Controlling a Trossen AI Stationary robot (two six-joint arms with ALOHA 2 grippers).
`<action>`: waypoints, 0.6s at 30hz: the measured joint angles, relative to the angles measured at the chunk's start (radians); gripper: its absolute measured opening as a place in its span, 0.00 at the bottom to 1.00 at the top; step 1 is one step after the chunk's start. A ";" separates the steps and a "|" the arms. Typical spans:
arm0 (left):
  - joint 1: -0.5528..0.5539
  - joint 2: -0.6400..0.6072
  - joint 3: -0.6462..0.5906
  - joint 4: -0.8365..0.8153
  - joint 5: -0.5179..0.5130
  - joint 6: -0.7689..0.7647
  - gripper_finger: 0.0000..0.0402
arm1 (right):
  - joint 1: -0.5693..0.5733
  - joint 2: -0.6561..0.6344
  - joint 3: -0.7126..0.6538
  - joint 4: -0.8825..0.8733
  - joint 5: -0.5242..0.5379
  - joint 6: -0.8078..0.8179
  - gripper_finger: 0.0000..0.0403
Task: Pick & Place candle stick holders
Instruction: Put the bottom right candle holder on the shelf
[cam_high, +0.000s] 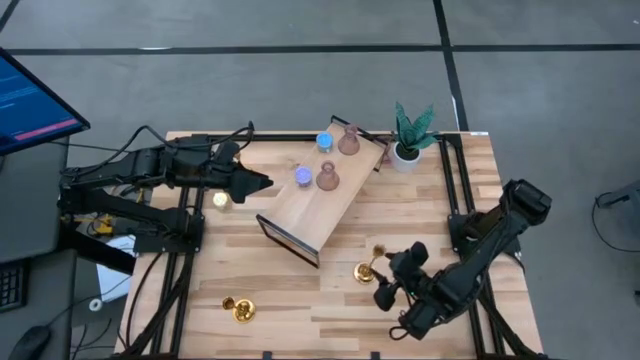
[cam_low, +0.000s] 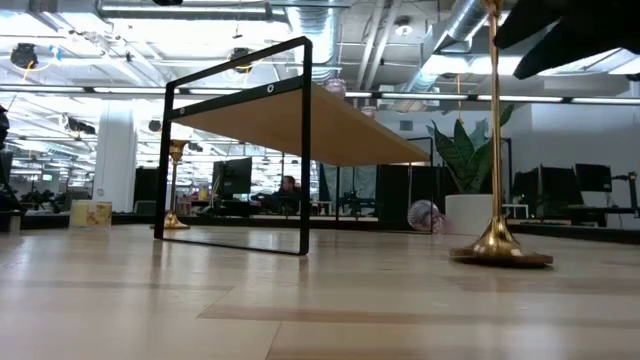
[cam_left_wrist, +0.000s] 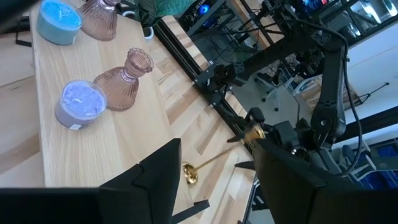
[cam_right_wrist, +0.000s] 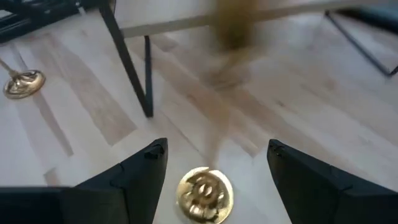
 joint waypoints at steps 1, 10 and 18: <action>0.000 0.000 0.000 0.000 0.000 0.000 0.50 | 0.001 0.000 0.000 -0.010 0.014 -0.003 0.66; 0.000 0.000 0.000 0.007 0.000 0.000 0.50 | -0.051 -0.004 -0.060 0.074 0.095 -0.021 0.66; 0.000 0.000 0.000 0.008 0.000 -0.001 0.50 | -0.042 -0.003 -0.066 0.091 0.054 -0.069 0.66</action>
